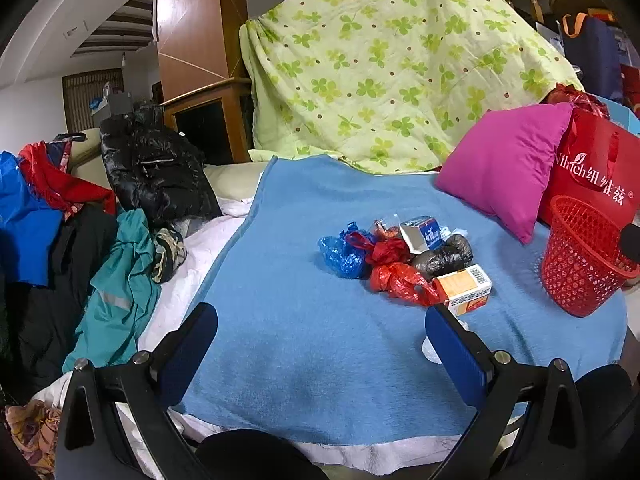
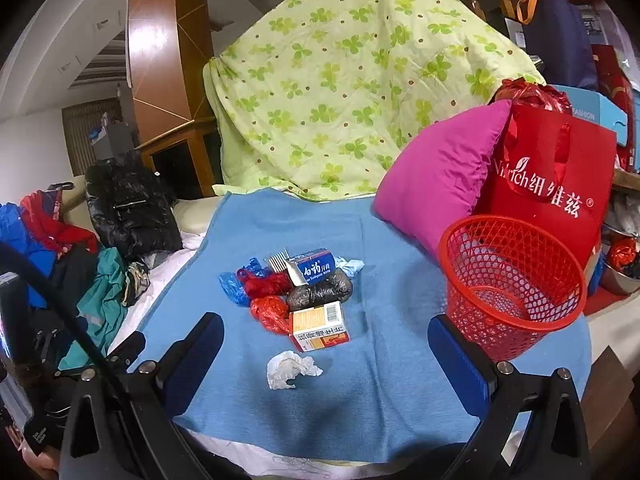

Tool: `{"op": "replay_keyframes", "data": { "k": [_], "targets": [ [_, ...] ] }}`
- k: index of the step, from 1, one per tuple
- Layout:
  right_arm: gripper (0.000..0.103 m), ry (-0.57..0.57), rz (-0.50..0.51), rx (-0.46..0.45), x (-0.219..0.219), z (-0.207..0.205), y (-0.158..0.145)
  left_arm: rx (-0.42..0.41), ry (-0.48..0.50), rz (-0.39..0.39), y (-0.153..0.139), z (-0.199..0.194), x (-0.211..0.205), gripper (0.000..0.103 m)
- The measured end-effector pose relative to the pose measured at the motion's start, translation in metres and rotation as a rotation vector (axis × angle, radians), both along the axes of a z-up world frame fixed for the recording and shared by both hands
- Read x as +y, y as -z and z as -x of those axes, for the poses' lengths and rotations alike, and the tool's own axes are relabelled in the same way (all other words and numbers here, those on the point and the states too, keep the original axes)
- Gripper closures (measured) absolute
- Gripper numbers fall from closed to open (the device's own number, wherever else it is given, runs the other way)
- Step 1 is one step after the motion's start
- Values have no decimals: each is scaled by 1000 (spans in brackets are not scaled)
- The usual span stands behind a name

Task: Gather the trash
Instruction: 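Move the right tool toward the white-and-yellow medicine box on the blanket, then grasp the medicine box with the right tool while the left tool approaches the white tissue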

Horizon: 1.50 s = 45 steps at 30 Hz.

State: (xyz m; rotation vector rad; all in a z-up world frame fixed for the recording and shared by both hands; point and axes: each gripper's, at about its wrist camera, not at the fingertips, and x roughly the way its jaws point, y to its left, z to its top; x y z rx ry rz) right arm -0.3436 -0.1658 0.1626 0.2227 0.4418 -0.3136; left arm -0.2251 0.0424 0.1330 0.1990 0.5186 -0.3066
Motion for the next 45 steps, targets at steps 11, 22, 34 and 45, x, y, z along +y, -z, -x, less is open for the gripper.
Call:
{"op": "replay_keyframes", "data": {
  "k": [11,22,34,45],
  "targets": [
    [0,12,-5,8,-3,11,-7,-12,24,4,-6,8,-1,0],
    [0,-44,-122,95,-18,-24,20,144,46,55,27,-17,4,0],
    [2,-74,-554,255,-64,-143,111,241,2,27,73,-50,12,0],
    [20,103,-801,393,-88,-220,170,237,8,27,84,-67,23,0]
  ]
}}
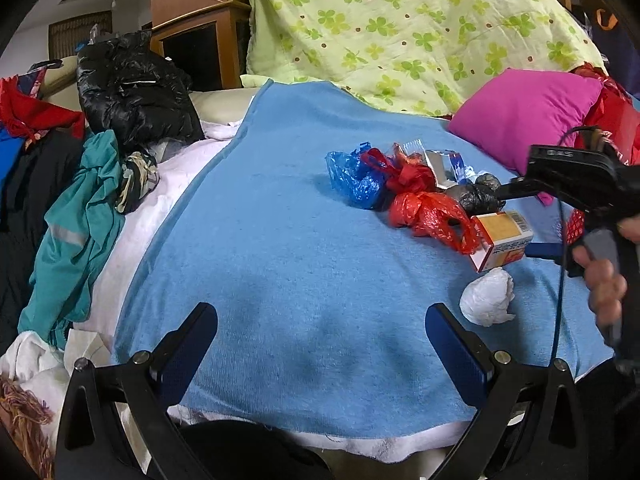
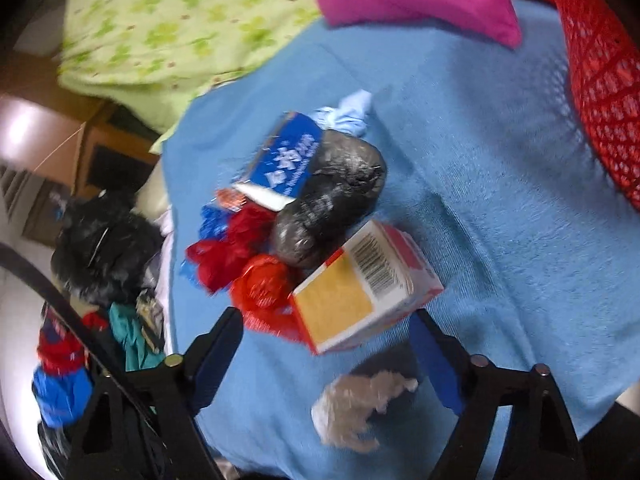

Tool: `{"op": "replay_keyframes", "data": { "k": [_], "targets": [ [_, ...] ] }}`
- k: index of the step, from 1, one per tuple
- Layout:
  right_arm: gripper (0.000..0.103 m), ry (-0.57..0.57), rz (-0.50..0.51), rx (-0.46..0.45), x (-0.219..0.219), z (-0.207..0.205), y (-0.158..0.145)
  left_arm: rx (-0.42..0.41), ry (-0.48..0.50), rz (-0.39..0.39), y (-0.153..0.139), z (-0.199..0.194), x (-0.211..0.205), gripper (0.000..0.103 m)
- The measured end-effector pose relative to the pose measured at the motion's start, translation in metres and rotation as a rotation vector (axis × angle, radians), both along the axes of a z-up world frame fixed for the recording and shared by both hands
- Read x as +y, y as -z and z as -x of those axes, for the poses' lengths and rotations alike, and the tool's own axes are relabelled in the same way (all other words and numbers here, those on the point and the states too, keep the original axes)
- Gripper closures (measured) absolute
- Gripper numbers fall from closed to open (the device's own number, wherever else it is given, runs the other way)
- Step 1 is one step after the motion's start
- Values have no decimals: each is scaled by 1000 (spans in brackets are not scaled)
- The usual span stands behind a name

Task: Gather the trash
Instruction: 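Grasp the medicine box with the right tool while the left tool approaches the white tissue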

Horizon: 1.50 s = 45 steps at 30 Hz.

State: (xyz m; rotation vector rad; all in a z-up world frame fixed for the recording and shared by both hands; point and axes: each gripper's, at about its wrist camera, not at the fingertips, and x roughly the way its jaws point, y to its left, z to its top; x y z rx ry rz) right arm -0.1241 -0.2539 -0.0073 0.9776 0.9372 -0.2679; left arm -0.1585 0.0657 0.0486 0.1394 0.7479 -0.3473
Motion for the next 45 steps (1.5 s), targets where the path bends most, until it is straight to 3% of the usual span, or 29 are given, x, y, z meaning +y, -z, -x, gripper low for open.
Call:
{"op": "replay_keyframes", "data": {
  "k": [8,16,21,29,32,37,40,45],
  "targets": [
    [30,41,48,94,-6,-32,14,14,2,12,6,-10,5,0],
    [36,-54,117,47,-4,-38,13,27,17,7,11,-15,1,0],
    [37,-30,161,18,-24,-21,10,20,70,7,10,-12,-14,0],
    [35,-65,38,-13,-21,-30,10,34,99,-33,20,-7,-38,0],
    [26,-53,87,3,-9,-43,6,29,107,-44,21,-3,-40,0],
    [24,-27,225,72,13,-64,8,17,106,-62,22,-1,-35,0],
    [22,-38,243,101,20,-69,15,29,93,-61,25,-3,-30,0],
    [21,-81,316,79,21,-67,14,33,95,-61,26,-2,-31,0]
  ]
}}
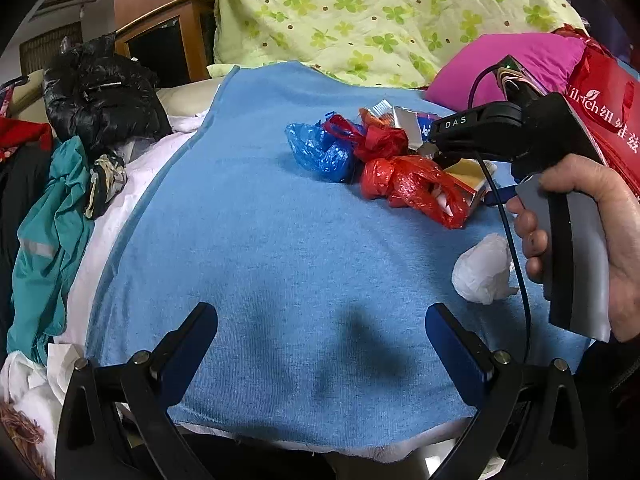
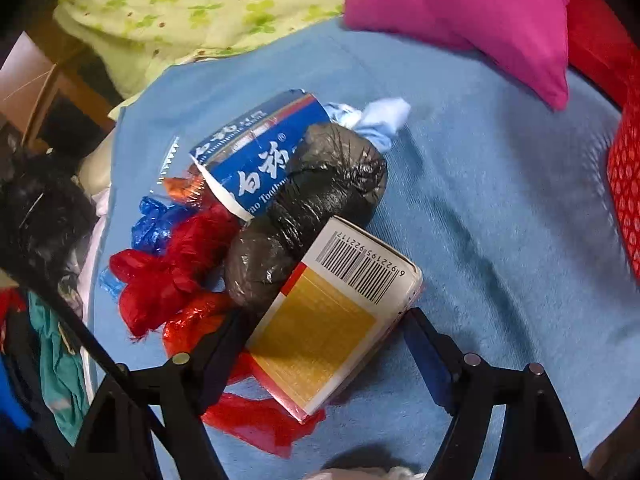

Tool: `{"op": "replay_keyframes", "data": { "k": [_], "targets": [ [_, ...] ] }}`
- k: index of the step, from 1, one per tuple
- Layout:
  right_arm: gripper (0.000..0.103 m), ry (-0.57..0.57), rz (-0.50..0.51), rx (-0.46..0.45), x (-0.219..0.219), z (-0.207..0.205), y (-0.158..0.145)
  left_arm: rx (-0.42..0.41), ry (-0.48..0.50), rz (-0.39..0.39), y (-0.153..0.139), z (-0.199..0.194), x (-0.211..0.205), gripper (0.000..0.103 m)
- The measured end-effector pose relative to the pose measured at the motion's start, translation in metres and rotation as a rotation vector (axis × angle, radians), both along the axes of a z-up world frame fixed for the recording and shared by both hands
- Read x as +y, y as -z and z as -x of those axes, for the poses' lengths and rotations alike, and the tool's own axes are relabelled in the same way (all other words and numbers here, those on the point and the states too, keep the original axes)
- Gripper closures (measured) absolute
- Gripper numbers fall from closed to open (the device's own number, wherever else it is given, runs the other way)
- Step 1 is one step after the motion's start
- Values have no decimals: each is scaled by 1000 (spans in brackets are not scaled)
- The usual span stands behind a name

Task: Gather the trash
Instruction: 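Grasp the medicine box with the right tool while the left tool approaches the white tissue, then carry the medicine box and tissue into the red mesh basket with both tools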

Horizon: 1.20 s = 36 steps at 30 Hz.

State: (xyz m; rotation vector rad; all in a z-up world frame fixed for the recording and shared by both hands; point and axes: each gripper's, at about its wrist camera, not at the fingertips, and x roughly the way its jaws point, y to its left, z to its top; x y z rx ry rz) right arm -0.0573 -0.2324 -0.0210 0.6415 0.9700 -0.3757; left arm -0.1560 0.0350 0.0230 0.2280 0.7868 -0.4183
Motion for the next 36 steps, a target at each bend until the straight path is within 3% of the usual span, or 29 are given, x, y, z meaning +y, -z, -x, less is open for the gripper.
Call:
{"op": "replay_keyframes", "data": {
  "k": [3,7,15,17,20,23,28,36],
  "targets": [
    [21,-14,20,13,-11,14,-3,-5,8,9,-2,1,-1,0],
    [21,5,-26,22,-43,40,-4,11,24,36,-2,1,-5,0],
    [23,5,-51,21,-71,64,-6,79,144,85,3,-1,-45,0],
    [31,-21,-30,26,-67,62,-7,93,173,90,5,-3,-57,0],
    [53,-88,5,32,-58,59,-10,118,210,106,7,-5,-71,9],
    [55,-116,58,21,-54,63,-16,164,267,118,14,-9,-89,29],
    [55,-145,75,-119,-57,79,-43,255,330,172,26,-16,-109,55],
    [55,-157,188,-441,-62,130,-107,292,314,212,35,-25,-121,71]
  ]
}}
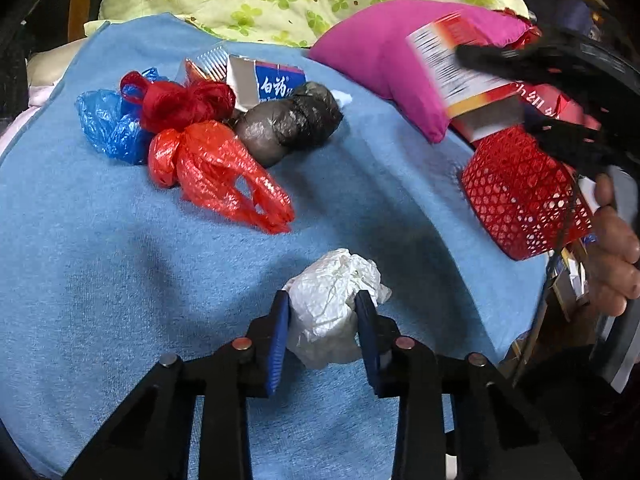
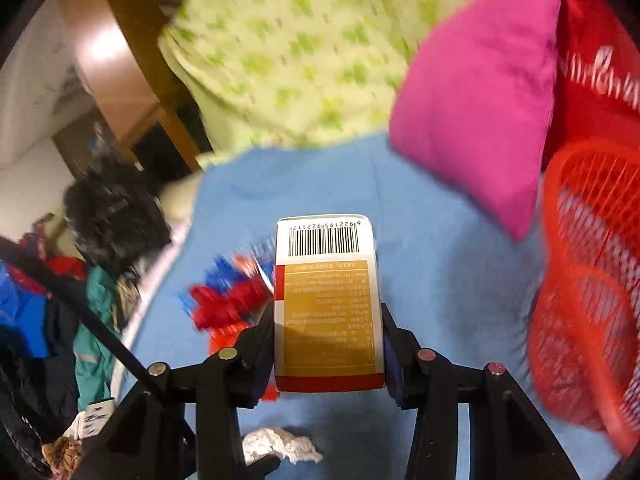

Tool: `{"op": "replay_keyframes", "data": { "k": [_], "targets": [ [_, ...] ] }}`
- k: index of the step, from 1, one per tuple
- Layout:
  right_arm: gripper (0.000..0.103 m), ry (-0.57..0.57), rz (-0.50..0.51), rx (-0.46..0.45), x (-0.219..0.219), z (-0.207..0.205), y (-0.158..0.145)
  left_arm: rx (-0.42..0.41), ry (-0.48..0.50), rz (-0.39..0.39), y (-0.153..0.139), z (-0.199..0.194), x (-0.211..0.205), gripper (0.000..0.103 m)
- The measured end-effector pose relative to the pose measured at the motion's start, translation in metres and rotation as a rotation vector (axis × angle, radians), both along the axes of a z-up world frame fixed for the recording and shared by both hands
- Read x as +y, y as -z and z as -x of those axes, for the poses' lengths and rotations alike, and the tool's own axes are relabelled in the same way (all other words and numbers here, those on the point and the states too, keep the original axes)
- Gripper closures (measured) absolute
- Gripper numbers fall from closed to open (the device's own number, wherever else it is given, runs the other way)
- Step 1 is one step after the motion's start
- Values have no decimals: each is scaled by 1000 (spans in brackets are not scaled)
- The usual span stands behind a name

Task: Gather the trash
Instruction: 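Carry the medicine box and tissue into the red mesh basket with both tools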

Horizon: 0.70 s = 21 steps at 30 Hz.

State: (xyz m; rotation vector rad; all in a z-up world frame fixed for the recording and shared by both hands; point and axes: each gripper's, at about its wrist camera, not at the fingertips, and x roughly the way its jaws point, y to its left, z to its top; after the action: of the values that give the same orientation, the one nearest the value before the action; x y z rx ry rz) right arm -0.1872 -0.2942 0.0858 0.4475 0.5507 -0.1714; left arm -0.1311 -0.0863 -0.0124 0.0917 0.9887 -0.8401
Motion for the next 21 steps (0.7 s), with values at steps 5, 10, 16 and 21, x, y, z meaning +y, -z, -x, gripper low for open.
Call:
{"op": "replay_keyframes", "data": {
  "k": [5,10,16,21],
  "targets": [
    [55,69,71,-178,-17,52,-34,-66,6,5,-17,9,-13,75],
    [55,177,58,-257,-52,99,-46,-160,27,17,-50,12,-27,75],
    [55,292,-12,-286,-105,150,-41,-290,127,52,-109,29,-79,74],
    [54,361,-133,-276,-149,186,-25,-343,233,99,-146,51,-132,73]
  ]
}}
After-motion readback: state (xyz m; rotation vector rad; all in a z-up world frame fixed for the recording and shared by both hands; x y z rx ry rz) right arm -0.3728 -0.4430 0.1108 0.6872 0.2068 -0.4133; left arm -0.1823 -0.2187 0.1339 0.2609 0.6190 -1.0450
